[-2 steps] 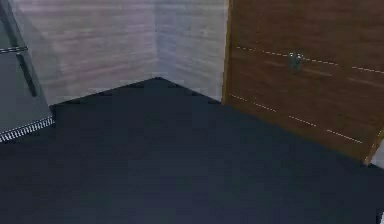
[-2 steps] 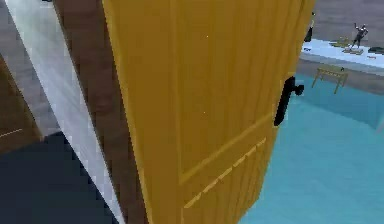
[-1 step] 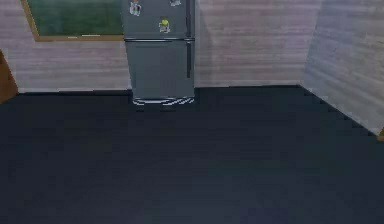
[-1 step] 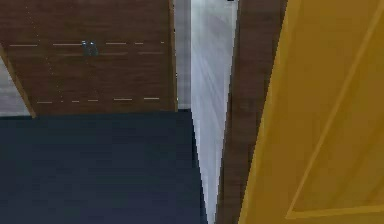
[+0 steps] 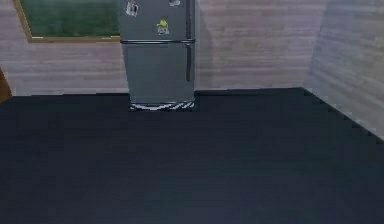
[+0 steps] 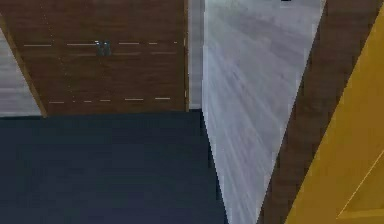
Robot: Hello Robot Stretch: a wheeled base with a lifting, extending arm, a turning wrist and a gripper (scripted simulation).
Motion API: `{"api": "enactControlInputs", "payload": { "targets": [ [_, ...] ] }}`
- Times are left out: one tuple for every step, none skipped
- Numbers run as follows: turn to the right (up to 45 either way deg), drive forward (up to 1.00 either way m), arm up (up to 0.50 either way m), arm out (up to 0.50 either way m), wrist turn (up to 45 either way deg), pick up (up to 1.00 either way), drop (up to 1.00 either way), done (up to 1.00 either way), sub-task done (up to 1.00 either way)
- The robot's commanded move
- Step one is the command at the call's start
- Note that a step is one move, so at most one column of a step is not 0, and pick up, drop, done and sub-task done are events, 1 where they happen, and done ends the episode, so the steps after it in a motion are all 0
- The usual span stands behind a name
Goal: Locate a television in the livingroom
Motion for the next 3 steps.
{"api": "enactControlInputs", "payload": {
  "targets": [
    [-45.0,0.00,0.00,0.00,0.0,0.00,0.00,0.00,0.00],
    [-6.0,0.00,0.00,0.00,0.0,0.00,0.00,0.00,0.00],
    [0.0,0.20,0.00,0.00,0.0,0.00,0.00,0.00,0.00]
  ]
}}
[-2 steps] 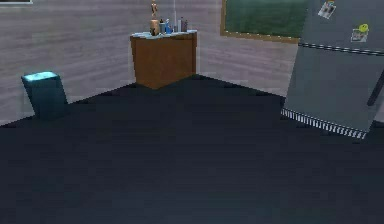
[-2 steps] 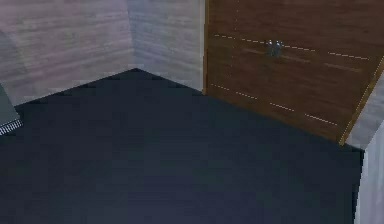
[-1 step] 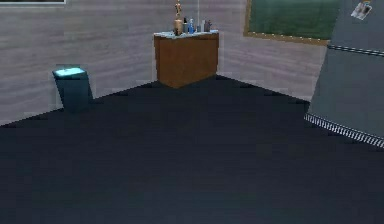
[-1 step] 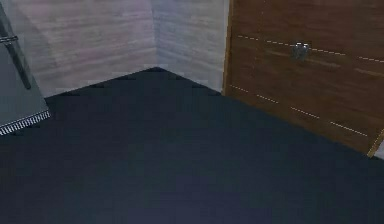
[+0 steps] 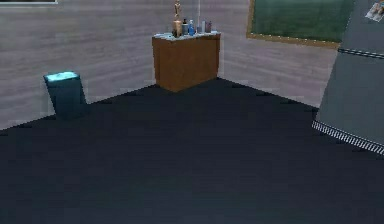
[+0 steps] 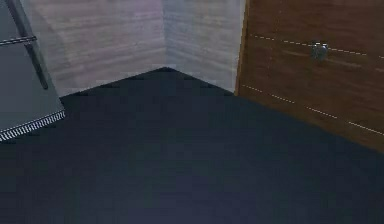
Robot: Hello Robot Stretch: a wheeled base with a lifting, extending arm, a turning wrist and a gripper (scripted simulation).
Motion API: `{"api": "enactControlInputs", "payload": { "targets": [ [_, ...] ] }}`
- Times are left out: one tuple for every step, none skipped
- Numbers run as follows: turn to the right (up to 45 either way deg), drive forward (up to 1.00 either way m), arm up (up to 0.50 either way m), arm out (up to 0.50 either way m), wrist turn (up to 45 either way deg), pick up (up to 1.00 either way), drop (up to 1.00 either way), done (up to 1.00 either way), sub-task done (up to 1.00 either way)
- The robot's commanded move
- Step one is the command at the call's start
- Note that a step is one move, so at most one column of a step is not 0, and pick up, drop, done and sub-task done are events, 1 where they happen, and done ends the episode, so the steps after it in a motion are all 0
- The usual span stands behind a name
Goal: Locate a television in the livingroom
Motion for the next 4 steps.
{"api": "enactControlInputs", "payload": {
  "targets": [
    [-45.0,0.00,0.00,0.00,0.0,0.00,0.00,0.00,0.00],
    [-45.0,0.00,0.00,0.00,0.0,0.00,0.00,0.00,0.00],
    [-39.0,0.00,0.00,0.00,0.0,0.00,0.00,0.00,0.00],
    [0.0,0.40,0.00,0.00,0.0,0.00,0.00,0.00,0.00]
  ]
}}
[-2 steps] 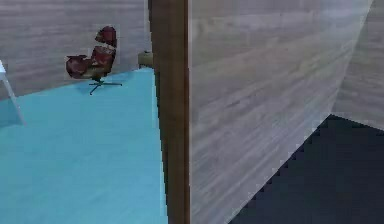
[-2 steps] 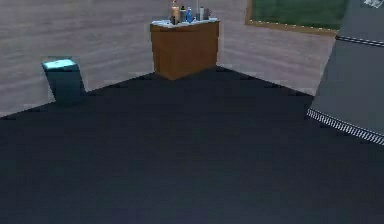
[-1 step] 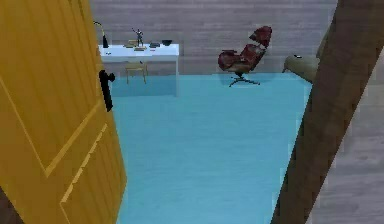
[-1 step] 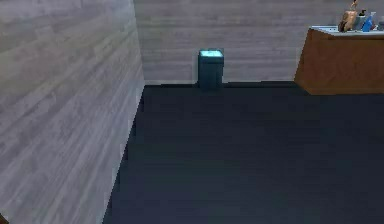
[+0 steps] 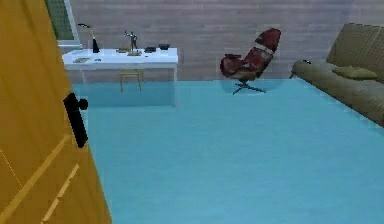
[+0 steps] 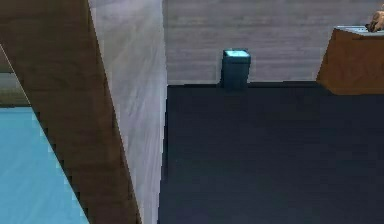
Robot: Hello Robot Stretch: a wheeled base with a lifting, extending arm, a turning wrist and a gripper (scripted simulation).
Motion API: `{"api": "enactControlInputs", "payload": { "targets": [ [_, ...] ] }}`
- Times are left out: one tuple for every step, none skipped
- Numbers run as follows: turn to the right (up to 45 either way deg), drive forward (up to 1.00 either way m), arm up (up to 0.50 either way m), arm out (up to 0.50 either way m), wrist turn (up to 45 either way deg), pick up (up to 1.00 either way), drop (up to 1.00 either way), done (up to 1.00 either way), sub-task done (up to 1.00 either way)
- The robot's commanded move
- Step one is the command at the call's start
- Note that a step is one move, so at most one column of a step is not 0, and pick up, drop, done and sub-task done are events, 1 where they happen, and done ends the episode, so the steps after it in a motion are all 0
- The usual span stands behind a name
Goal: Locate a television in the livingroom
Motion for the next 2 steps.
{"api": "enactControlInputs", "payload": {
  "targets": [
    [-3.0,0.00,0.00,0.00,0.0,0.00,0.00,0.00,0.00],
    [-18.0,0.00,0.00,0.00,0.0,0.00,0.00,0.00,0.00]
  ]
}}
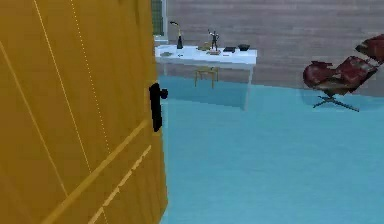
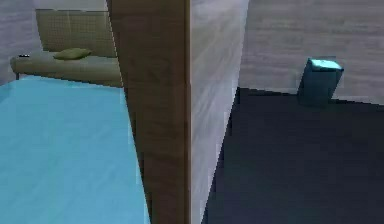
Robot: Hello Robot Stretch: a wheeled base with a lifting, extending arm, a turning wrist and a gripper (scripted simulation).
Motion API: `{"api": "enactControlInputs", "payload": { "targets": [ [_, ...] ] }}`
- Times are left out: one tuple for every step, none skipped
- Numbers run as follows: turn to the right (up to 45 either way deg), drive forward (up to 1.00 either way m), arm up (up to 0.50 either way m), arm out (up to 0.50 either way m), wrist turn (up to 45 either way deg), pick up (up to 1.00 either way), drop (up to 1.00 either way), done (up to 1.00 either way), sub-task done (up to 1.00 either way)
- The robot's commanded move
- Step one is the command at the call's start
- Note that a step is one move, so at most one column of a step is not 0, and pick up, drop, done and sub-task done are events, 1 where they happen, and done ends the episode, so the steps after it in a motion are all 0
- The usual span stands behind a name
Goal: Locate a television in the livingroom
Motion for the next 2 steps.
{"api": "enactControlInputs", "payload": {
  "targets": [
    [0.0,0.45,0.00,0.00,0.0,0.00,0.00,0.00,0.00],
    [33.0,0.00,0.00,0.00,0.0,0.00,0.00,0.00,0.00]
  ]
}}
